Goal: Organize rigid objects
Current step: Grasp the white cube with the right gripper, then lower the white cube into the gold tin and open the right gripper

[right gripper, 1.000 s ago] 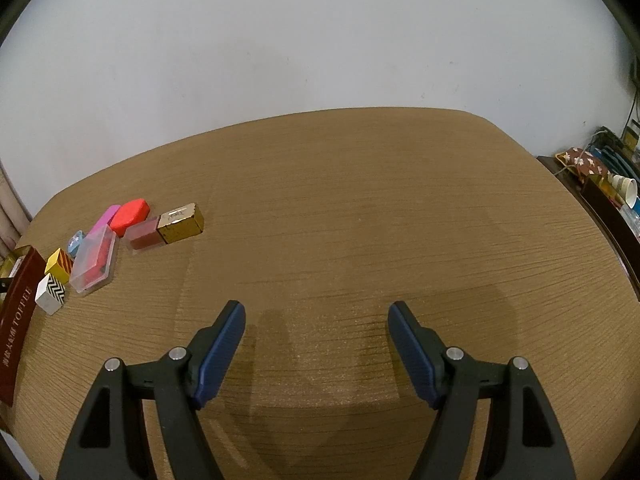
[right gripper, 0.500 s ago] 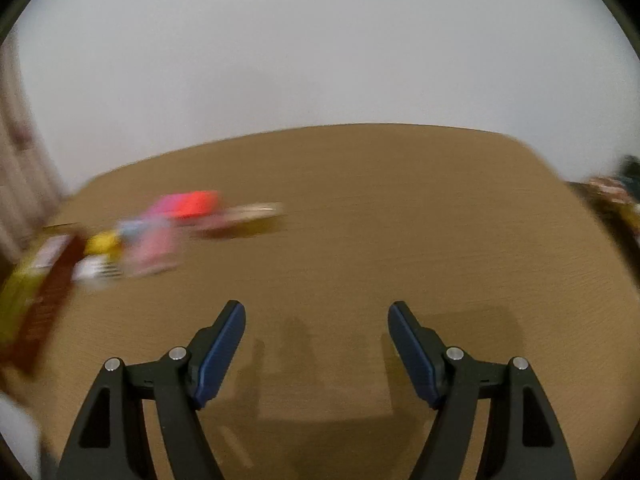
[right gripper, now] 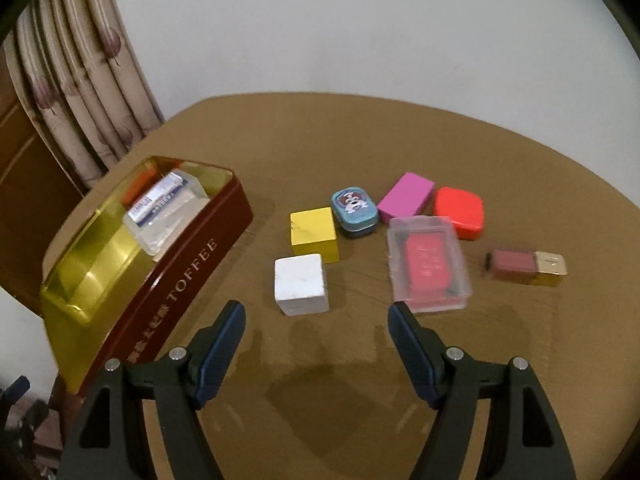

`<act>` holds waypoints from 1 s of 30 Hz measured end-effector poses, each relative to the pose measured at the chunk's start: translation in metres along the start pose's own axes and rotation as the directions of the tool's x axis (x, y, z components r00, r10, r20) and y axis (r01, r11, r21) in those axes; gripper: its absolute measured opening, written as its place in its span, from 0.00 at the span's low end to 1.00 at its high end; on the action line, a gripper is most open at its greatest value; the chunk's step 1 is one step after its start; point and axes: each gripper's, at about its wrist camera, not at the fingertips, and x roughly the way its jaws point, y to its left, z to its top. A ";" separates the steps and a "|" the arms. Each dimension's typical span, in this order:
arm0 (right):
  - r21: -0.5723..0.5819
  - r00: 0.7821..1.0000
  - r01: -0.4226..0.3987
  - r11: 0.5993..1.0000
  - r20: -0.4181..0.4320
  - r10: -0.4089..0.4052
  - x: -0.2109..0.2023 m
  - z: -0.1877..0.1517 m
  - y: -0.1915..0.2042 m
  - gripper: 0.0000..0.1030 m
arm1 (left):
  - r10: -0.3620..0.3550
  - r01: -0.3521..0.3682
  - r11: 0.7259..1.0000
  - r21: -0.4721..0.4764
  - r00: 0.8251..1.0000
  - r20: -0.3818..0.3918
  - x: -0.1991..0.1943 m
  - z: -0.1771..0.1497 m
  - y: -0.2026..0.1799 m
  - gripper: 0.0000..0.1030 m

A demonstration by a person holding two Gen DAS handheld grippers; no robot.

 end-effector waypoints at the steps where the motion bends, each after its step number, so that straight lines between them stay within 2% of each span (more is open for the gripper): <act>1: -0.004 1.000 0.002 1.000 0.003 -0.002 0.002 0.001 0.003 0.74 | -0.005 0.005 1.000 0.016 1.000 -0.002 0.000 -0.001 -0.003 0.83; 6: -0.060 0.999 0.044 0.997 -0.017 -0.045 0.017 0.007 0.014 0.71 | -0.034 0.034 0.996 0.076 0.999 -0.002 -0.004 -0.005 -0.012 0.85; 8: -0.072 0.997 0.069 0.995 -0.037 -0.072 0.024 0.010 0.016 0.62 | -0.033 0.034 0.995 0.095 0.999 -0.007 -0.004 -0.005 -0.015 0.86; 10: -0.072 0.995 0.076 0.994 -0.057 -0.081 0.031 0.012 0.016 0.37 | -0.031 0.033 0.995 0.097 0.999 -0.024 -0.001 -0.005 -0.015 0.87; 11: -0.074 0.995 0.071 0.995 -0.068 -0.076 0.035 0.013 0.016 0.31 | -0.036 0.039 0.995 0.093 0.999 -0.036 0.002 -0.004 -0.014 0.87; 12: -0.076 0.994 0.073 0.994 -0.071 -0.079 0.037 0.013 0.016 0.29 | -0.041 0.046 0.995 0.085 0.998 -0.051 0.004 -0.004 -0.013 0.88; 15: -0.075 0.995 0.062 0.995 -0.079 -0.068 0.034 0.012 0.018 0.29 | -0.042 0.049 0.997 0.057 0.992 -0.119 0.014 -0.003 -0.009 0.89; 17: -0.077 0.997 0.049 0.996 -0.053 -0.053 0.021 0.008 0.022 0.29 | -0.065 0.068 0.998 0.012 0.988 -0.143 0.016 -0.002 -0.002 0.89; 21: -0.101 0.999 -0.021 0.995 0.025 0.024 -0.026 0.012 0.040 0.29 | -0.127 0.115 0.989 -0.097 0.984 -0.127 0.011 -0.001 0.010 0.91; 24: -0.146 0.991 -0.122 0.982 0.037 0.129 -0.049 0.028 0.076 0.29 | -0.137 0.124 0.985 -0.117 0.985 -0.108 0.006 -0.002 0.011 0.91; 27: -0.179 0.973 -0.229 0.957 -0.014 0.230 -0.052 0.045 0.120 0.29 | -0.125 0.120 0.989 -0.083 0.990 -0.063 -0.002 -0.001 0.006 0.91; 30: -0.188 0.954 -0.293 0.937 -0.114 0.276 -0.028 0.053 0.164 0.29 | -0.136 0.136 0.988 -0.079 0.991 0.005 -0.009 0.000 0.009 0.91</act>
